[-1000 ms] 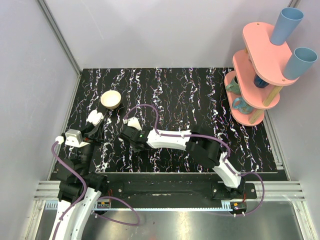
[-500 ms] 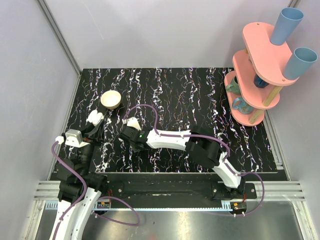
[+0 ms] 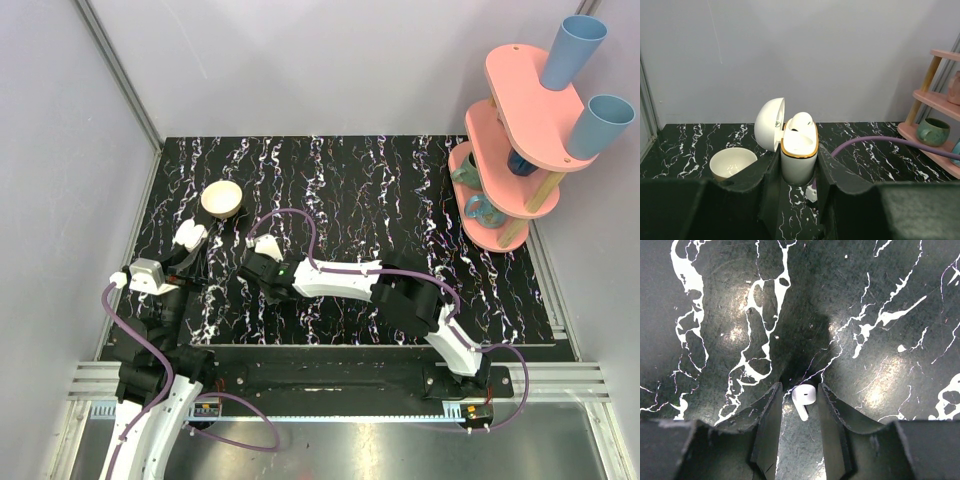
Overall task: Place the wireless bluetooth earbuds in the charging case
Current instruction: Pick up the left earbud from the center of the board.
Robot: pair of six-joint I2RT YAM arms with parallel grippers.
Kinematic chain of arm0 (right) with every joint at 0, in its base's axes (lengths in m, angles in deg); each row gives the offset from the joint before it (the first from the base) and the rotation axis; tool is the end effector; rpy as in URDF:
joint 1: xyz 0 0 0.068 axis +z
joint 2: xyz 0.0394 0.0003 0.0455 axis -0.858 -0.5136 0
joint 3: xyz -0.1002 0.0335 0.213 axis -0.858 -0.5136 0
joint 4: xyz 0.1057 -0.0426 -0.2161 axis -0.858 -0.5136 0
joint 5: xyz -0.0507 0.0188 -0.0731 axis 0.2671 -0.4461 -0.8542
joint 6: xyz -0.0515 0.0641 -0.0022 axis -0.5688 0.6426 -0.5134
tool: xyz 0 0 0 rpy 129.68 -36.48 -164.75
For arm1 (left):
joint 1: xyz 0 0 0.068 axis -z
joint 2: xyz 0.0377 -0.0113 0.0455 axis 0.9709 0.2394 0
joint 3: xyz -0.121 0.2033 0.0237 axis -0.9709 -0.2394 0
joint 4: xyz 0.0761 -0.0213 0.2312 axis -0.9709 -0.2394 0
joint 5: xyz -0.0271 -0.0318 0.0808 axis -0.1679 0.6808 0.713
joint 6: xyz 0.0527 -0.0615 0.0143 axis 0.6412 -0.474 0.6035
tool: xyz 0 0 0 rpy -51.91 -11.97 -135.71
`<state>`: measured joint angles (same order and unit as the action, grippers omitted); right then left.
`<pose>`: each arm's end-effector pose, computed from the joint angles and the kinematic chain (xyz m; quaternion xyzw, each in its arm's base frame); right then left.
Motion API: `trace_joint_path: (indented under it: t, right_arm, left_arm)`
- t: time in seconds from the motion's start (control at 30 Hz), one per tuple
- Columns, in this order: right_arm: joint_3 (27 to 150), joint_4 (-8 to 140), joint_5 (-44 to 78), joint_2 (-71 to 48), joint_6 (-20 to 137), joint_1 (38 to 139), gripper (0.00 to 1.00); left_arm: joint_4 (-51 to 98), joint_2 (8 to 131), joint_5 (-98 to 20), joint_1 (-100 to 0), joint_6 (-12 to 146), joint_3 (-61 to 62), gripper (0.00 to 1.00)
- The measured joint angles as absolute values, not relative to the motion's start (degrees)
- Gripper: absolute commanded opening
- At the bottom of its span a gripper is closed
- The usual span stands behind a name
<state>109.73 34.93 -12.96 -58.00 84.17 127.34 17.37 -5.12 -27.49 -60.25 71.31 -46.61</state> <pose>0.1916 0.4080 0.1079 -0.2480 0.9207 0.0646 0.2943 0.1079 -0.0267 0.3150 0.0212 0.5706 -0.1490 0.8073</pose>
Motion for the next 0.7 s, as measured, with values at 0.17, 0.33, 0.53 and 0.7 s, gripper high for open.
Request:
trace_joint_path:
  t: [0.17,0.33,0.53,0.7]
  right_arm:
    - [109.2,34.8,-13.0,-57.7,84.9,127.3,0.40]
    - [108.5,34.9,-13.0,-57.2,85.0,127.3,0.40]
    - [108.5,34.9,-13.0,-57.2,85.0,127.3,0.40]
    - [108.5,35.0,-12.9,-57.2,84.7,127.3,0.40]
  left_arm:
    - [17.6,-5.1,-27.7,-60.3,71.2,-46.6,0.00]
    - [17.8,-5.1,-27.9,-60.3,71.1,-46.6,0.00]
    - [17.8,-5.1,-27.9,-60.4,71.1,-46.6,0.00]
    - [17.8,-5.1,-27.9,-60.5,71.0,-46.6,0.00]
